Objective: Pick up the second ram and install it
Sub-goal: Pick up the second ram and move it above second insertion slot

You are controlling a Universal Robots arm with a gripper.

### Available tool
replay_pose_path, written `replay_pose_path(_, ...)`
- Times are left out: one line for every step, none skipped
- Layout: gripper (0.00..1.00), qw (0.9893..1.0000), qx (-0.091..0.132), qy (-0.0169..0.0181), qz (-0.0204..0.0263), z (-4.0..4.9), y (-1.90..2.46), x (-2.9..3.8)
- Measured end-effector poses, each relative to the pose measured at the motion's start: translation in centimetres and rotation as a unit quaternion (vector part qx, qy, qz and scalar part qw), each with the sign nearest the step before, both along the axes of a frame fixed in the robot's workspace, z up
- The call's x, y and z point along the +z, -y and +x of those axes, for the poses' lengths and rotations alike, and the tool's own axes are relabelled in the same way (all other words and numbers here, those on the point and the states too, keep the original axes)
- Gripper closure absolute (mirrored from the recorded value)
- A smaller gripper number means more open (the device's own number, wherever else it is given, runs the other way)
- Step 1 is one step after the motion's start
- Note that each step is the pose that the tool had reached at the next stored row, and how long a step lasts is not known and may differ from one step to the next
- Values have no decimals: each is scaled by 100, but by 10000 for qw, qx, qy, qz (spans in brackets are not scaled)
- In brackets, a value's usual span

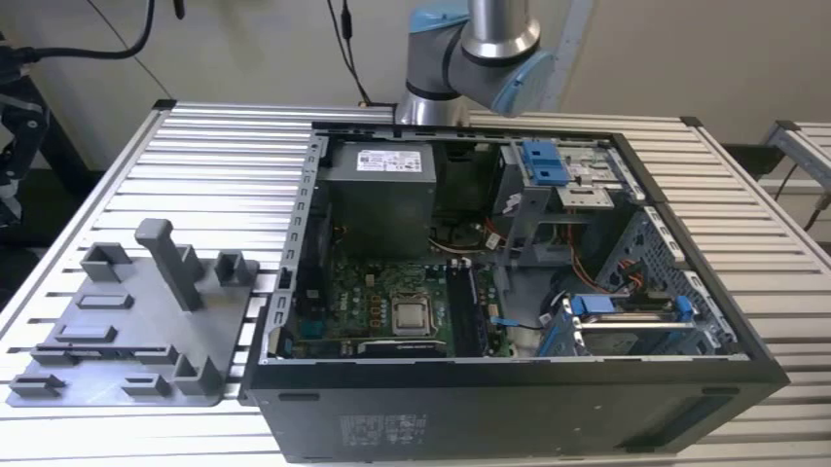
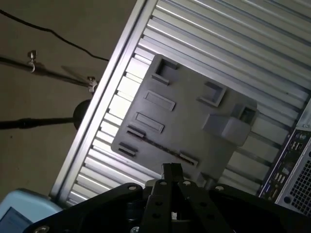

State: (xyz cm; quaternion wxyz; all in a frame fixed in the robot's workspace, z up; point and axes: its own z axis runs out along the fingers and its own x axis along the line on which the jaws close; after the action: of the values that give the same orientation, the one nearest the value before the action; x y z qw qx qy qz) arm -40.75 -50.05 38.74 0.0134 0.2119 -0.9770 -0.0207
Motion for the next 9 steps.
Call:
replay_pose_path(89,10000,11,0,0,0,0,0)
replay_pose_path(89,10000,21,0,0,-1,-1,0)
replay_pose_path(89,10000,31,0,0,-3,-2,0)
replay_pose_path(89,10000,39,1,0,-5,-3,-1)
replay_pose_path(89,10000,48,1,1,-7,-4,-1)
replay_pose_path(89,10000,65,0,0,-9,-5,-1)
replay_pose_path(89,9999,104,0,0,-11,-7,-1)
replay_pose_path(89,9999,154,1,1,-12,-8,-2)
replay_pose_path(89,9998,213,1,1,-12,-9,-1)
